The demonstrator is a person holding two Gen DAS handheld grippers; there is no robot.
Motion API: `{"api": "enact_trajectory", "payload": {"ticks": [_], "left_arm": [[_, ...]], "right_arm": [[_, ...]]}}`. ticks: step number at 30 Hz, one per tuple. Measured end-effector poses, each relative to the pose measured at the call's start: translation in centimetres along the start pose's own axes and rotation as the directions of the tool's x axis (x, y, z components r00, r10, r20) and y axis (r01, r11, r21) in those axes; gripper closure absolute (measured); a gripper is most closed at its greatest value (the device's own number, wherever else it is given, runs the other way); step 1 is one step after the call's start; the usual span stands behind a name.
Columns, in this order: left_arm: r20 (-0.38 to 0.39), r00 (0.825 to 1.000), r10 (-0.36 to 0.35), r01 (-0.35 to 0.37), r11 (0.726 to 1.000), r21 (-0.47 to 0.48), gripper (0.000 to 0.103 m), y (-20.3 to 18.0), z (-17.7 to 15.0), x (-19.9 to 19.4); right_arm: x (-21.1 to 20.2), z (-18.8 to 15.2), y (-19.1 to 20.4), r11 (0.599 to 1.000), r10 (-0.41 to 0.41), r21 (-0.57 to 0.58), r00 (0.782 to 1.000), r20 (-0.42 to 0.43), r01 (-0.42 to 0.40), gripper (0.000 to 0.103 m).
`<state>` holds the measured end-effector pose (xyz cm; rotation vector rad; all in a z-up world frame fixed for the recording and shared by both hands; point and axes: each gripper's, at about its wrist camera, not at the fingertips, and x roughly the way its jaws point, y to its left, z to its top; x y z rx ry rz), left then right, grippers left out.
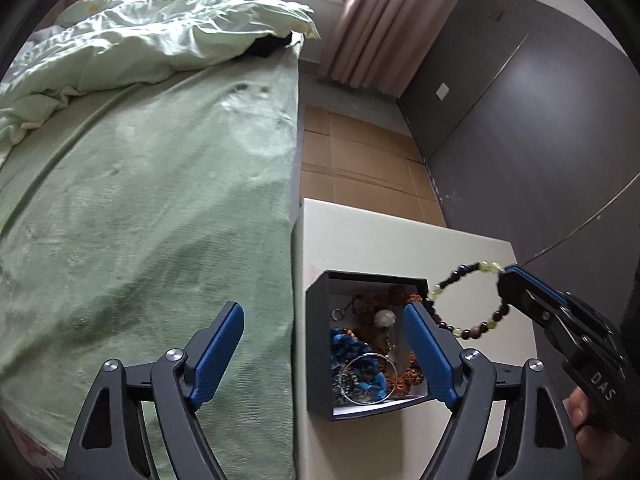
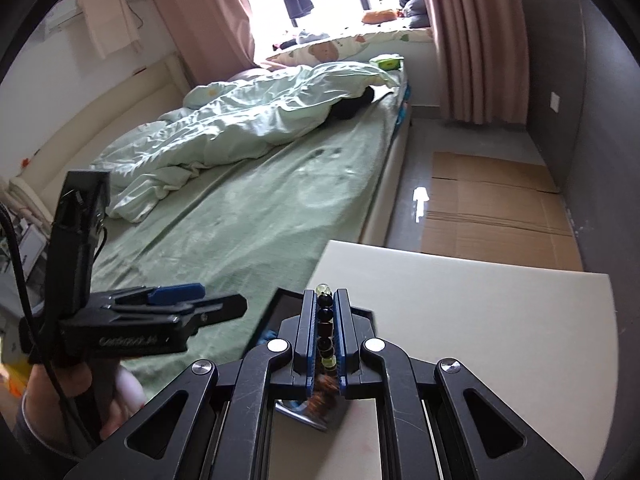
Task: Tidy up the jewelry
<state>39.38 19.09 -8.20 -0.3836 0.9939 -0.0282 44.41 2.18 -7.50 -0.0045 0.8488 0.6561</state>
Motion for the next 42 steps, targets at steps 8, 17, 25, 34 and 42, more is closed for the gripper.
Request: {"api": "enact_trajectory", "payload": {"ticks": [8,17,25,34,42], "left_arm": [[0.028,1.0,0.005,-0.006,1.0,0.025,0.006,0.0,-0.3,-1.0],[0.074,0.997,-0.032,0.029,0.999,0.042,0.001,-1.8,-0.8,-2.0],[0.125,0.992,-0.027,0.016,0.996,0.085,0.0,-4.8,-1.7,-3.8],[0.19,0.978,-0.088,0.062,0.989,0.136,0.0,-8.4,-3.6,-7.2],[0.216,0.97,-0.114,0.081,0.984,0.156,0.0,-11.2,-6.5,-10.1]], "right_arm": [[1.2,-0.3,-0.7,0.994,0.056,0.095,0.998,-0.019,-0.054,0.041],[-1.2,-2.3,-4.0,0.98,0.054,0.19,0.999,-0.009,-0.051,0.022],[-4.8,-4.0,-6.3,0.968,-0.046,0.248,0.999,0.022,0.039,0.0],[-9.5,-6.1,-7.5,0.957,-0.138,0.268,0.985,0.099,0.107,0.0],[-14.7,-8.7,-7.8,0.945,-0.228,0.274,0.96,0.162,0.178,0.0]]}}
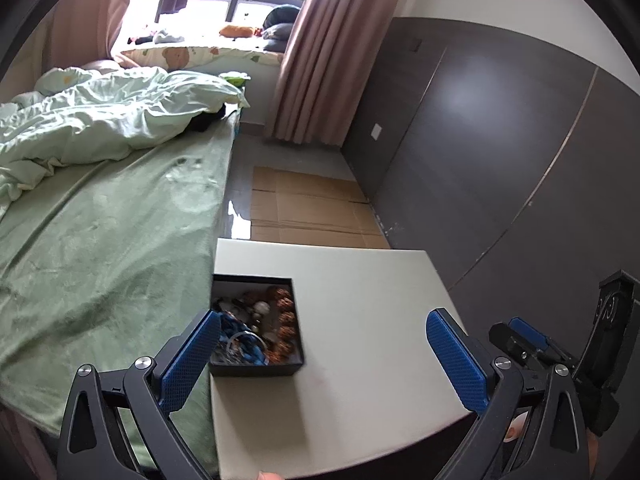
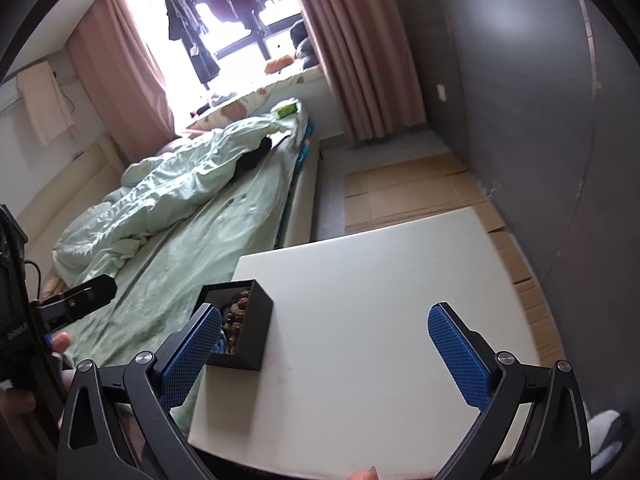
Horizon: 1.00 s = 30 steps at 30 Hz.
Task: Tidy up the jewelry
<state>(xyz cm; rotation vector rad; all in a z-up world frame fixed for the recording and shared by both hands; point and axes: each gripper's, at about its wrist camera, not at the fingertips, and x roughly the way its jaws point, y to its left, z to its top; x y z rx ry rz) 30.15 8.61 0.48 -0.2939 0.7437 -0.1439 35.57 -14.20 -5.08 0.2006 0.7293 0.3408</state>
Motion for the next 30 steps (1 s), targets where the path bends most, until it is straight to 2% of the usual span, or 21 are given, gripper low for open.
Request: {"api": "enact_trajectory", "payload": {"ticks": [5,9,22,30], "left_arm": [[0.076,0.996,0.054,-0.056,0.998,0.02,0.0,-2.6,-1.7,-2.9],[0.116,0.99,0.074,-0.084,0.994,0.076,0.0,-4.7,-3.6,-5.3],[0.196,0.981,-0.01,-0.025,0.985,0.172,0.0,-9.0,-10.6,-13.1],[0.248,0.969,-0.001,-0.059,0.97,0.234,0.0,-11.2,-12.8,-16.7]], "right_arm": [[-3.7,-1.6,-0.5,1.0,-0.001,-0.023,0.998,0.059,0.002,0.0],[-6.2,-3.0,-0.7,0.999,-0.014,-0.042,0.998,0.062,0.016,0.0],[-14.9,-7.7,-1.9,0.999,-0.03,-0.042,0.996,0.081,0.033,0.0],[-19.4,-8.9,-0.5,0.995,-0.048,-0.085,0.993,0.108,0.057,0.0]]}}
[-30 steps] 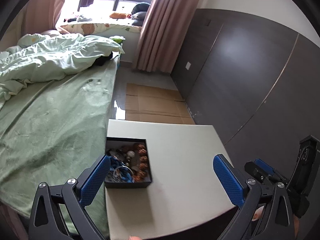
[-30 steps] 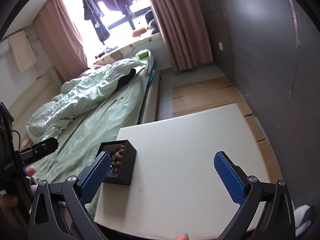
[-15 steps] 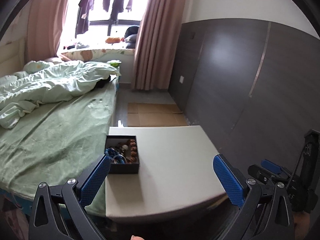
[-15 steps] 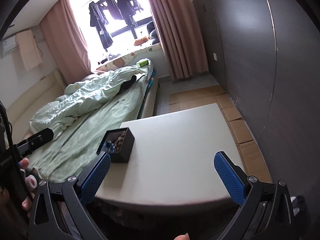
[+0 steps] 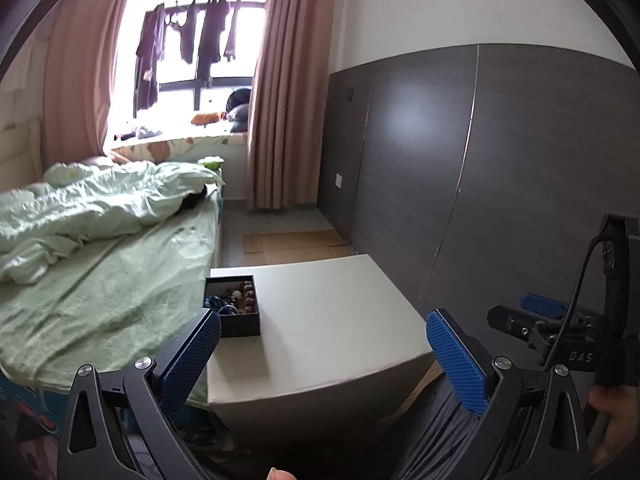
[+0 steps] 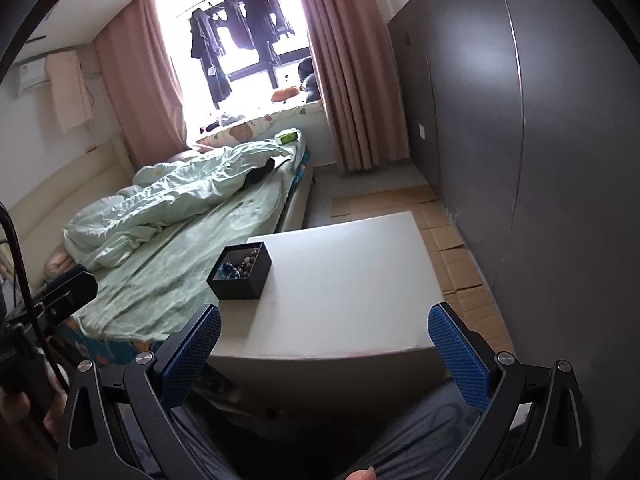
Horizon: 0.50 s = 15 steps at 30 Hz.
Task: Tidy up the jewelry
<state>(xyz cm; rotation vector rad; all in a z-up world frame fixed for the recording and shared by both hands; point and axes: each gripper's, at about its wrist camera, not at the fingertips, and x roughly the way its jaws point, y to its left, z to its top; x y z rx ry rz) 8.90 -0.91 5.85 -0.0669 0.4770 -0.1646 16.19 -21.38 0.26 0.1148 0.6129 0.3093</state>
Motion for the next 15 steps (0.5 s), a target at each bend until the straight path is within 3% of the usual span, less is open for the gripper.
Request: {"api": "enact_trajectory", "payload": {"ticks": [7,15], "left_arm": [[-0.01,0.999,0.042,-0.042,0.999,0.01,0.0,-0.7,-0.7,-1.8],[-0.006,0.999,0.037,-0.037,0.999,-0.01,0.0,-0.5,-1.2,-2.6]], "right_arm": [[-3.2,-1.0,0.9,1.0,-0.004,-0.01,1.0,0.001,0.004,0.0],[-4.5,-1.9,1.1,1.0,0.009,-0.006,1.0,0.001,-0.009,0.0]]}}
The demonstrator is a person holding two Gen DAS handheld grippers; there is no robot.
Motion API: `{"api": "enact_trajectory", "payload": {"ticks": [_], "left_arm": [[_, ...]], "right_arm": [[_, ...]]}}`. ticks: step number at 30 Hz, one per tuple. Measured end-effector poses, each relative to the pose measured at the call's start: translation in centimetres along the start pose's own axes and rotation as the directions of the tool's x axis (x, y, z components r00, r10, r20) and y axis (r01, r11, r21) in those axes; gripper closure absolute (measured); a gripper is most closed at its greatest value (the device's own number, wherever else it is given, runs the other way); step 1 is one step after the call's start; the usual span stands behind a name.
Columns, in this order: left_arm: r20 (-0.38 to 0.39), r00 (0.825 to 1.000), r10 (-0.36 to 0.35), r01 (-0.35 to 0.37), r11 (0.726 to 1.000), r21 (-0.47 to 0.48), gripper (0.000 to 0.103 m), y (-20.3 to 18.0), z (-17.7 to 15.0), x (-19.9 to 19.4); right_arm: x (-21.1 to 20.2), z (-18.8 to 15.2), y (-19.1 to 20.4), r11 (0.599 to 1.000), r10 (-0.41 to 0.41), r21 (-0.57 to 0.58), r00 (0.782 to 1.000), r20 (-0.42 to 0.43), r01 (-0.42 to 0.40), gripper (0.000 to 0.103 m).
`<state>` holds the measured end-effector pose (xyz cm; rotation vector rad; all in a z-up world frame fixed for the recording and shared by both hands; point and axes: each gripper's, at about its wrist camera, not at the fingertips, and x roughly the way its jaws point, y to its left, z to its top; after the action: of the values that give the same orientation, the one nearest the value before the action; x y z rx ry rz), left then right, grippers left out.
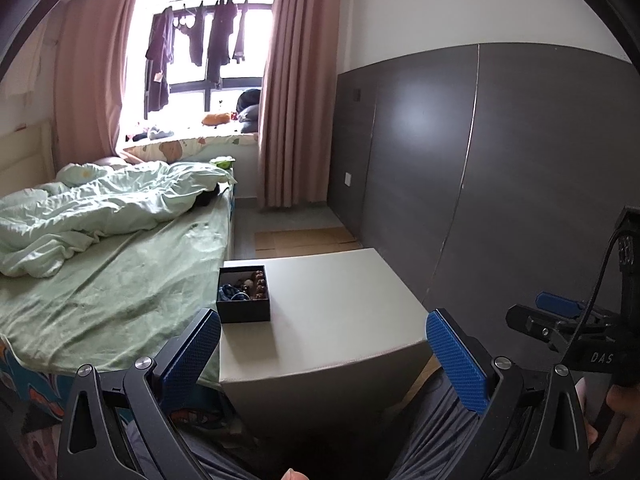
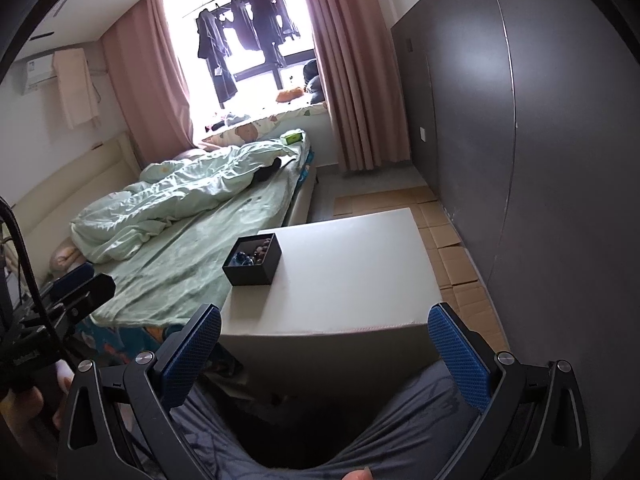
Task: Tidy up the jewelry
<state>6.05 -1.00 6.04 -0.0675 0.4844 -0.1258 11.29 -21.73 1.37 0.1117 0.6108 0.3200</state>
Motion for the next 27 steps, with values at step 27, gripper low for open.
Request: {"api": "enact_trajectory", "payload": {"ticks": [27], "left_arm": [[-0.007,1.0,0.015,-0.015,1.0,-0.011,0.0,0.13,-0.27,-0.08]], "right_arm": [[-0.25,0.18,0.12,1.0,0.021,0.002,1.0,0.003,-0.021,0.0]]}}
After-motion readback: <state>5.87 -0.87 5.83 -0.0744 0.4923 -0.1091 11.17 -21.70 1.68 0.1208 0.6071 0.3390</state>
